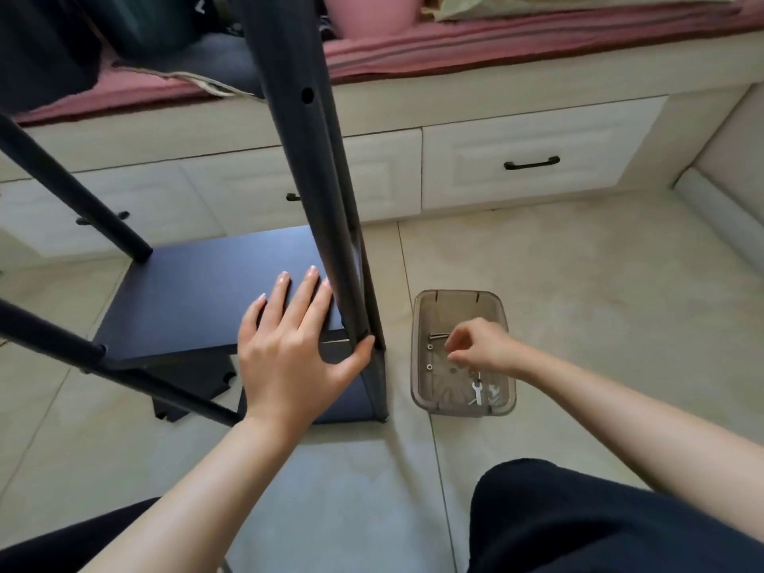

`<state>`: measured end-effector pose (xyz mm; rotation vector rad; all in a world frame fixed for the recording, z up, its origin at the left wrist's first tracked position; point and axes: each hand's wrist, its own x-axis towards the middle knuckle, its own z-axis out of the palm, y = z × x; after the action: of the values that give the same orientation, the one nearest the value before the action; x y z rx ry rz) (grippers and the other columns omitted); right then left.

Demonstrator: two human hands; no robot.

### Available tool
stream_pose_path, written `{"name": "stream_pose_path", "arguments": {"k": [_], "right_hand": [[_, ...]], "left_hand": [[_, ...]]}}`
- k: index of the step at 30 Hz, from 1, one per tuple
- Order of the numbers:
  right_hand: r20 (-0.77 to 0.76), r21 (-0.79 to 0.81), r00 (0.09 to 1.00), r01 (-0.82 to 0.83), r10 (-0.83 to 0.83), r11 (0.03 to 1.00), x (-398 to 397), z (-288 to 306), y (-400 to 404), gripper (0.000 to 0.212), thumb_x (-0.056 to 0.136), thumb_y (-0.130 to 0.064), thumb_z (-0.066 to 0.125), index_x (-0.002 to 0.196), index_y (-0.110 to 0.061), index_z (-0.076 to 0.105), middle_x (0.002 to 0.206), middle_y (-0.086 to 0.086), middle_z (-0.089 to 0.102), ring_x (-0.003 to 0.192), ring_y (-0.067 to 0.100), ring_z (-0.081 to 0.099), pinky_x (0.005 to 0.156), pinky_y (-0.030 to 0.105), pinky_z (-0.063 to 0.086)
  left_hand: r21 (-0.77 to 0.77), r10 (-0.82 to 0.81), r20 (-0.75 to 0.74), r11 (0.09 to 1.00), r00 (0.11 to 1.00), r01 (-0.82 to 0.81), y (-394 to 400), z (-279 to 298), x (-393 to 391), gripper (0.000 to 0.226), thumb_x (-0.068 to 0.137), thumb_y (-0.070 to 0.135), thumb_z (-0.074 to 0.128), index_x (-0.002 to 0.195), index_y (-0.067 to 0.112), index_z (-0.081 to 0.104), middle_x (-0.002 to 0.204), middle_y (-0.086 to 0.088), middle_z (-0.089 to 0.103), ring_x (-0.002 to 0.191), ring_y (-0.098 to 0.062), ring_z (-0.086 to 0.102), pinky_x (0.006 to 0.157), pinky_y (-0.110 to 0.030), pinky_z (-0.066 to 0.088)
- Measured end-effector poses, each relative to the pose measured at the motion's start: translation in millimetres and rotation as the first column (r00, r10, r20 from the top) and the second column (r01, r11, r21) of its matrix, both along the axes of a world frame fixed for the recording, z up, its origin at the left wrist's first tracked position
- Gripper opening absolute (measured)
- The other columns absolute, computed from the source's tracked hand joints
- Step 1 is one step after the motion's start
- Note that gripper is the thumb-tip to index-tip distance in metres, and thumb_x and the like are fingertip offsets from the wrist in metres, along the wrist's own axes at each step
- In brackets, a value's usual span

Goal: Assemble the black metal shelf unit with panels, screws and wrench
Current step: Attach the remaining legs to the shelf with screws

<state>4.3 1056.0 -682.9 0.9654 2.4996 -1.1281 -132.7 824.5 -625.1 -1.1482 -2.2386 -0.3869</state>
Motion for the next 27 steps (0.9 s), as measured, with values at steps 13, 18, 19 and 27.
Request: {"name": "stream_pose_path", "arguments": {"k": [13,18,19,27], "right_hand": [[0.144,0.099,0.989,0.030,-0.044,0.995,-66,-133,32,0.027,0.094,-0.004,0.052,0.119,0.001,0.058,0.122,0.022,0.062,0.112,0.037,0.060,0.085,0.032,0.046],[0.140,0.156,0.989,-0.064,0.042,0.986,-73,-159,32,0.041,0.094,0.002,0.042,0.135,-0.005,0.047,0.132,0.024,0.049,0.119,0.040,0.052,0.100,0.041,0.044],[0.135,0.178,0.990,-0.074,0.050,0.981,-72,-162,32,0.042,0.093,0.004,0.041,0.134,-0.005,0.047,0.130,0.024,0.049,0.118,0.041,0.053,0.098,0.041,0.044],[0.119,0.211,0.991,-0.081,0.056,0.974,-72,-168,32,0.047,0.091,0.005,0.038,0.136,-0.007,0.038,0.126,0.024,0.050,0.112,0.041,0.055,0.090,0.044,0.047]], "left_hand": [[0.054,-0.050,-0.056,0.997,0.997,0.053,2,-6,-2,0.055,0.090,0.056,0.061,0.118,0.011,0.073,0.132,-0.002,0.065,0.130,-0.028,0.059,0.100,-0.049,0.045],[0.074,-0.057,-0.064,0.995,0.996,0.062,3,-8,-3,0.052,0.089,0.055,0.063,0.115,0.011,0.074,0.133,0.004,0.061,0.125,-0.027,0.062,0.099,-0.049,0.045],[0.079,-0.057,-0.062,0.995,0.996,0.062,3,-8,-3,0.052,0.089,0.055,0.063,0.114,0.012,0.074,0.133,0.006,0.059,0.124,-0.027,0.063,0.100,-0.048,0.045],[0.084,-0.054,-0.048,0.995,0.997,0.058,3,-9,-3,0.052,0.089,0.058,0.062,0.115,0.013,0.073,0.133,0.007,0.058,0.124,-0.027,0.062,0.100,-0.049,0.044]]}}
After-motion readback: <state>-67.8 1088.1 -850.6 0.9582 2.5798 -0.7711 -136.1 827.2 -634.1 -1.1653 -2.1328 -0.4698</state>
